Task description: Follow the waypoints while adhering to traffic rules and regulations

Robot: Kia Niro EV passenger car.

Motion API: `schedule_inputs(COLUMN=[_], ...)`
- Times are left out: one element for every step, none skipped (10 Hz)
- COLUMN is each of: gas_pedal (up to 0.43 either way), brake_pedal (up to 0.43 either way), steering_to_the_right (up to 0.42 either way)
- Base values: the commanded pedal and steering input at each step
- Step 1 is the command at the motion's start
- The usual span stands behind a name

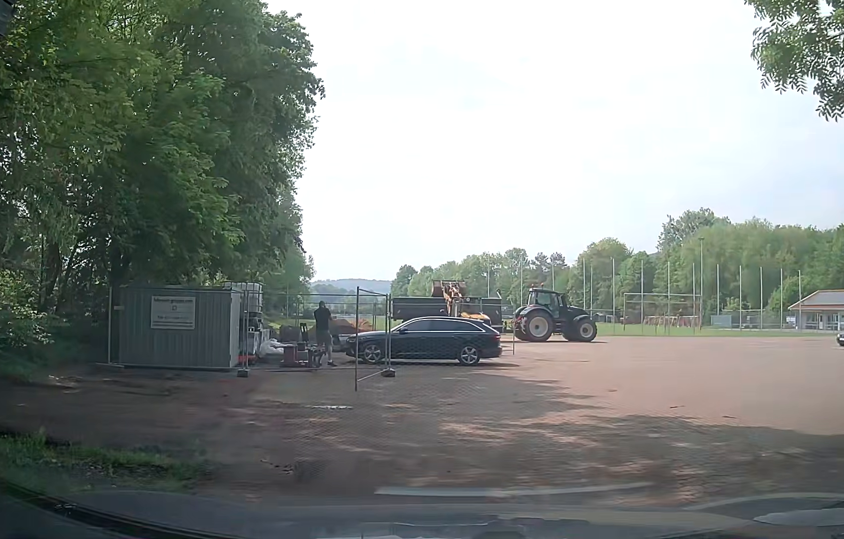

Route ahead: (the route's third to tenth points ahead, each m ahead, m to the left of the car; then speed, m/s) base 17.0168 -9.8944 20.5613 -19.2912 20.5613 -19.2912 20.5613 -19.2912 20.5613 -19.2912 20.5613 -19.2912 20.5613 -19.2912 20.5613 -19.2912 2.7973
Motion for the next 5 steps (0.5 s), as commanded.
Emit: schedule_inputs(gas_pedal=[0.000, 0.000, 0.000, 0.000, 0.000], brake_pedal=[0.000, 0.000, 0.000, 0.000, 0.000], steering_to_the_right=[0.012, 0.026, 0.046, 0.072, 0.096])
